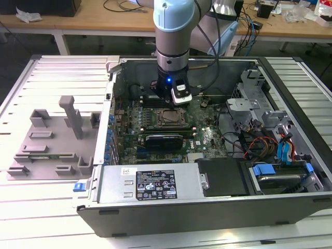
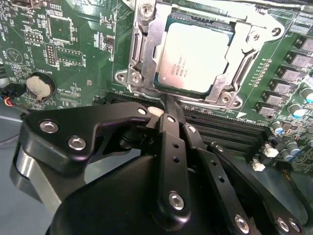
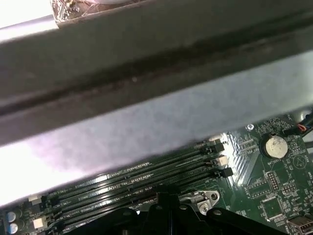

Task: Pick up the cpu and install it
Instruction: 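Install the first cpu locking lever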

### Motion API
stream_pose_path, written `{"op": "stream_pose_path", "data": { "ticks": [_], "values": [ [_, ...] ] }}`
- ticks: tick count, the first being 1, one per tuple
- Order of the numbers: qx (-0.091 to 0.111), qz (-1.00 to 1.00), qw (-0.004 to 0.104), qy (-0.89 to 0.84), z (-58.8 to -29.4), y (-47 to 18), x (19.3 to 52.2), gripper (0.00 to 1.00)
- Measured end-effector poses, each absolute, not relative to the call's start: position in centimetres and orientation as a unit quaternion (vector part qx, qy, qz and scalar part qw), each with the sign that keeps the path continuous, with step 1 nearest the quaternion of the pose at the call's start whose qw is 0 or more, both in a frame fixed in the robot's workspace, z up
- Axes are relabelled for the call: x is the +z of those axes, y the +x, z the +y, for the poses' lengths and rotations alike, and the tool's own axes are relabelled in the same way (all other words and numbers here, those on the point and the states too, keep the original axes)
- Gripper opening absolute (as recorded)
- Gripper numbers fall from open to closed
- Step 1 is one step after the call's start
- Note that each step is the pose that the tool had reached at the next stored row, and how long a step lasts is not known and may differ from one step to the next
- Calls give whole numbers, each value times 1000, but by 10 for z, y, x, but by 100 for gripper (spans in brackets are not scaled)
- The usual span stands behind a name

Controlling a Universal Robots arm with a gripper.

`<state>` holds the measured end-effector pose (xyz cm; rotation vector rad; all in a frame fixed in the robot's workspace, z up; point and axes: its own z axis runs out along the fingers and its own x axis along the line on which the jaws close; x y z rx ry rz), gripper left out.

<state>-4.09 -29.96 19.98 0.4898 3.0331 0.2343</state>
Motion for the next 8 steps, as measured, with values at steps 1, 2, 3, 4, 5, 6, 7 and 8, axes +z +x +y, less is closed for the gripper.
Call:
{"op": "stream_pose_path", "data": {
  "ticks": [1,2,3,4,5,6,7,8],
  "values": [
    [76,984,30,159,-300,-41,199,11],
    [75,984,30,160,-300,-41,199,11],
    [76,984,30,160,-300,-41,199,11],
    [76,984,30,160,-300,-41,199,11],
    [76,984,30,160,-300,-41,199,11],
    [76,984,30,160,-300,-41,199,11],
    [76,984,30,160,-299,-41,199,11],
    [76,984,30,160,-299,-41,199,11]
  ]
}}
